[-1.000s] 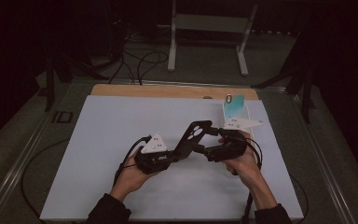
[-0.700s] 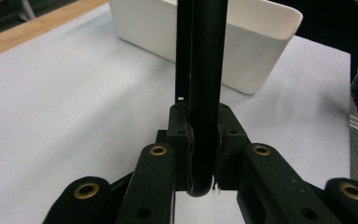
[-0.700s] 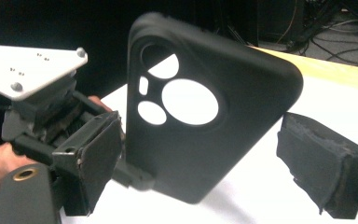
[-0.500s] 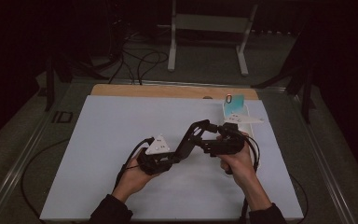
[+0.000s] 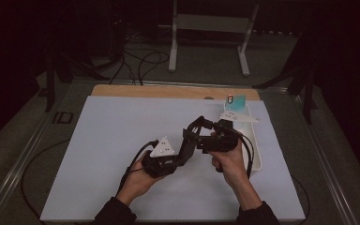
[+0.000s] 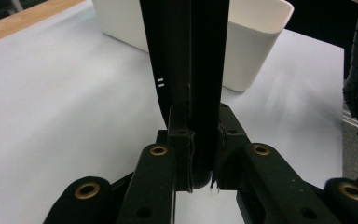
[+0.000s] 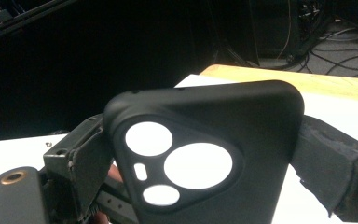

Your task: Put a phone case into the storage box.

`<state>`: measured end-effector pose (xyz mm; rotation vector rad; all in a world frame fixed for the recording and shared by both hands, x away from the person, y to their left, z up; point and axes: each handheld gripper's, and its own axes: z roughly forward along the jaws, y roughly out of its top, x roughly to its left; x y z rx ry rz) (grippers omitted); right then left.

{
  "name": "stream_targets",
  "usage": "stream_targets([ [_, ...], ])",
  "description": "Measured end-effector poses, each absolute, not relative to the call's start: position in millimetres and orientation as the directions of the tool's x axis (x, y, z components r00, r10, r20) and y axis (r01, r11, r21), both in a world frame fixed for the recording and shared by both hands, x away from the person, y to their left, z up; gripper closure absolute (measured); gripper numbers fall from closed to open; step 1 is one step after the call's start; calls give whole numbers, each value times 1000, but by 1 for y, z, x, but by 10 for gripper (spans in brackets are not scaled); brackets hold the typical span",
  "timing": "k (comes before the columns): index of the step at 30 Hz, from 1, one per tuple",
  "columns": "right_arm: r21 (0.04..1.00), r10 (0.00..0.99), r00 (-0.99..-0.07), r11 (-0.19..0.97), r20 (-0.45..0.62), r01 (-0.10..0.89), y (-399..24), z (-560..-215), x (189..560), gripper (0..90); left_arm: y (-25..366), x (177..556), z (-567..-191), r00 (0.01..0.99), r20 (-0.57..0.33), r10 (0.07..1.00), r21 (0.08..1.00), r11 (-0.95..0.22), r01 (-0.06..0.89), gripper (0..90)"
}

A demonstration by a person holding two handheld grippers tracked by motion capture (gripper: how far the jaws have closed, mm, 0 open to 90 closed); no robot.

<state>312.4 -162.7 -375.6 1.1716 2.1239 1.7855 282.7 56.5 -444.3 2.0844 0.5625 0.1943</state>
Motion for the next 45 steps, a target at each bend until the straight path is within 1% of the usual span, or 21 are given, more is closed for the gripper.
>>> stream_targets([
  [4, 891, 634, -694, 18, 341, 453, -160, -376, 312, 122, 57, 283, -444, 881, -79, 467, 830, -458, 318, 806],
  [18, 898, 648, -694, 33, 315, 439, -162, -375, 310, 142, 58, 283, -445, 879, -77, 470, 835, -451, 315, 783],
  [19, 899, 648, -694, 33, 314, 437, -162, -375, 310, 143, 58, 282, -445, 879, -74, 470, 837, -450, 311, 746],
  [23, 900, 650, -695, 39, 307, 435, -162, -376, 310, 144, 60, 282, -444, 880, -68, 471, 837, -452, 307, 678],
  [25, 900, 650, -695, 39, 307, 435, -162, -376, 310, 144, 62, 282, -444, 879, -77, 471, 840, -444, 312, 623],
  [26, 900, 651, -694, 39, 307, 434, -162, -376, 310, 144, 63, 283, -444, 876, -78, 476, 841, -441, 314, 623],
  [27, 901, 652, -694, 39, 305, 433, -162, -377, 310, 144, 65, 283, -443, 869, -80, 489, 841, -434, 322, 549],
  [28, 901, 654, -693, 39, 304, 432, -162, -377, 311, 144, 66, 283, -443, 865, -78, 495, 842, -433, 323, 516],
  [30, 901, 658, -690, 40, 302, 432, -163, -377, 311, 144, 69, 282, -443, 849, -63, 525, 843, -427, 326, 408],
  [31, 901, 658, -690, 40, 302, 432, -163, -377, 311, 144, 69, 282, -443, 849, -63, 525, 843, -427, 326, 379],
  [32, 901, 660, -688, 40, 302, 433, -163, -377, 311, 144, 71, 282, -442, 839, -60, 541, 848, -416, 329, 379],
  [33, 901, 662, -686, 38, 302, 433, -164, -377, 311, 144, 72, 281, -442, 833, -53, 551, 849, -414, 328, 301],
  [34, 901, 662, -685, 37, 303, 433, -164, -377, 311, 144, 75, 280, -440, 822, -42, 568, 851, -411, 327, 279],
  [35, 901, 661, -686, 37, 303, 433, -165, -378, 311, 144, 77, 280, -440, 814, -36, 579, 849, -412, 330, 221],
  [36, 901, 661, -686, 37, 303, 433, -165, -378, 311, 144, 77, 280, -440, 814, -36, 579, 849, -412, 330, 189],
  [38, 900, 663, -685, 38, 302, 434, -165, -378, 311, 144, 83, 278, -439, 792, -6, 611, 850, -414, 326, 179],
  [39, 900, 662, -684, 35, 305, 434, -165, -378, 311, 144, 83, 278, -439, 792, -6, 611, 850, -414, 326, 147],
  [41, 899, 663, -683, 33, 307, 436, -166, -378, 312, 144, 88, 277, -438, 780, -6, 626, 855, -401, 329, 137],
  [42, 899, 663, -683, 33, 307, 436, -166, -378, 312, 144, 88, 277, -438, 780, -6, 626, 855, -401, 329, 116],
  [43, 900, 664, -683, 34, 305, 435, -166, -378, 312, 144, 94, 277, -437, 761, 5, 648, 858, -393, 329, 66],
  [45, 900, 665, -683, 39, 301, 435, -166, -378, 312, 144, 100, 278, -436, 756, 1, 655, 863, -383, 330, 21],
])
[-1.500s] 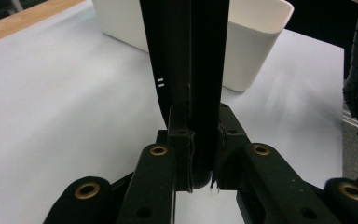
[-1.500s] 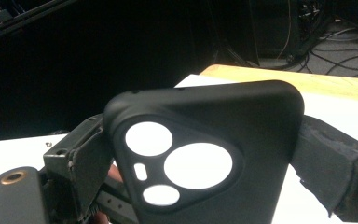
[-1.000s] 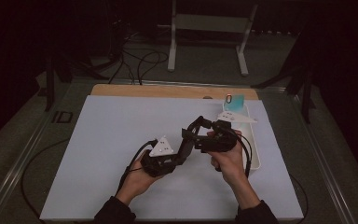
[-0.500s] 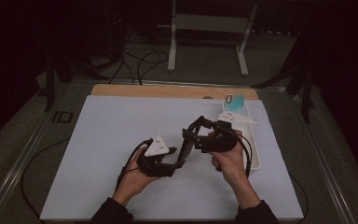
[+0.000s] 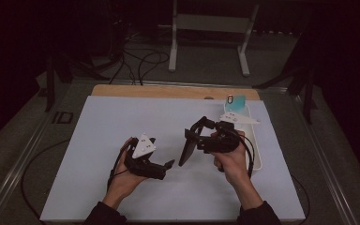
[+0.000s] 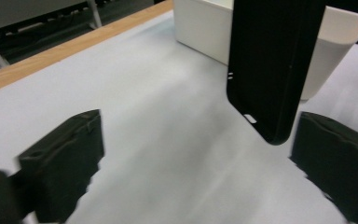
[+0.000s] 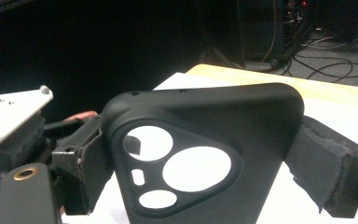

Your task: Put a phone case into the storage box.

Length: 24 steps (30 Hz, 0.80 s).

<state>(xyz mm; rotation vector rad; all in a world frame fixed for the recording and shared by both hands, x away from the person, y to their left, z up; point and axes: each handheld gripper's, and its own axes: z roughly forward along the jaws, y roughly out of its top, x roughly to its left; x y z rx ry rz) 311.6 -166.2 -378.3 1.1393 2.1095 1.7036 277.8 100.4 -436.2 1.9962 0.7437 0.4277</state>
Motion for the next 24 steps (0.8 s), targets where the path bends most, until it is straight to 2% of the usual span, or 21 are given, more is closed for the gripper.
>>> stream_targets([
  [4, 900, 667, -682, 39, 300, 434, -167, -378, 312, 144, 107, 277, -436, 732, 24, 681, 868, -377, 322, 1],
  [5, 901, 667, -683, 42, 296, 431, -167, -378, 312, 143, 120, 277, -437, 699, 29, 715, 878, -353, 324, 0],
  [10, 902, 669, -684, 45, 293, 430, -168, -378, 312, 143, 140, 275, -441, 653, 20, 757, 887, -315, 339, 0],
  [24, 903, 680, -677, 52, 280, 426, -168, -376, 313, 142, 189, 263, -466, 581, 5, 814, 893, -266, 364, 0],
])
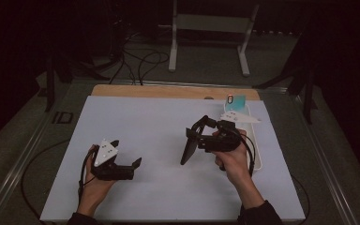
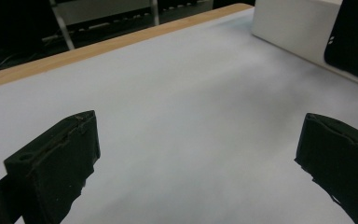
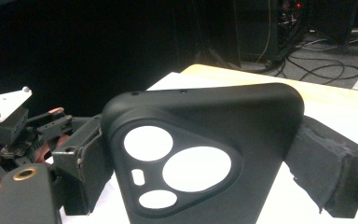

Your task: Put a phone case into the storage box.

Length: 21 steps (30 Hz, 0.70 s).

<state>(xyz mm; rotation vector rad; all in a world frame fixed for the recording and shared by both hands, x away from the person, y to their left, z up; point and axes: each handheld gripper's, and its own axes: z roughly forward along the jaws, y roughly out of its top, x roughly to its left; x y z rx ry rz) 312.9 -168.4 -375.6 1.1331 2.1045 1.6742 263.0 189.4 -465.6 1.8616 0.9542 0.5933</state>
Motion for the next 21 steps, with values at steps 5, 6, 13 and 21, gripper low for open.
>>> stream_targets([
  [5, 904, 687, -673, 55, 275, 425, -169, -375, 314, 143, 205, 255, -477, 542, 25, 840, 891, -264, 368, 0],
  [6, 904, 687, -673, 54, 274, 424, -169, -375, 314, 143, 208, 253, -479, 536, 26, 844, 892, -262, 370, 0],
  [13, 907, 692, -672, 59, 263, 417, -170, -372, 316, 142, 224, 242, -486, 506, 24, 862, 895, -245, 374, 0],
  [21, 910, 700, -669, 69, 248, 409, -173, -368, 320, 142, 237, 235, -492, 472, 17, 882, 900, -219, 377, 0],
])
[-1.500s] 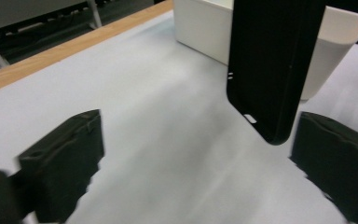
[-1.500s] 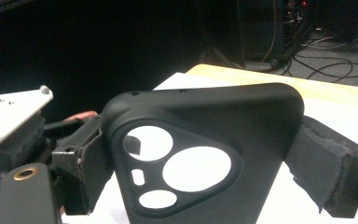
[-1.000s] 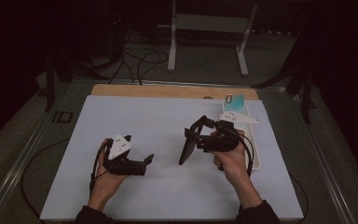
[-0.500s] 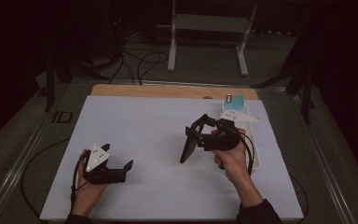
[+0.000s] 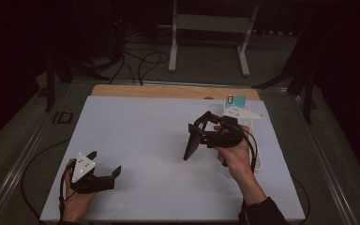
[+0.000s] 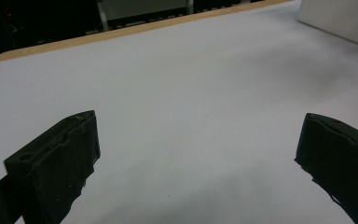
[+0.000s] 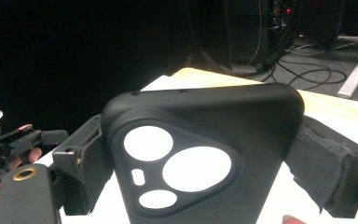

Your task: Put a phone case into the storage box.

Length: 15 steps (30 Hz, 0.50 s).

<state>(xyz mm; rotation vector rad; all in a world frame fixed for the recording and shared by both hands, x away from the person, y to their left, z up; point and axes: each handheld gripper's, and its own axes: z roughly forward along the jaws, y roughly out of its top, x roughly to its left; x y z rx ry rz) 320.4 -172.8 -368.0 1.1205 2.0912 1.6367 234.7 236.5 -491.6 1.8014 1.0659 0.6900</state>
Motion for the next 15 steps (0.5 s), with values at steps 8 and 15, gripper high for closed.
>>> stream_targets([
  [8, 911, 718, -655, 71, 236, 406, -179, -365, 327, 141, 239, 234, -493, 460, 24, 887, 906, -214, 366, 0],
  [15, 917, 736, -639, 64, 223, 394, -185, -359, 334, 141, 240, 234, -494, 455, 18, 890, 907, -206, 366, 1],
])
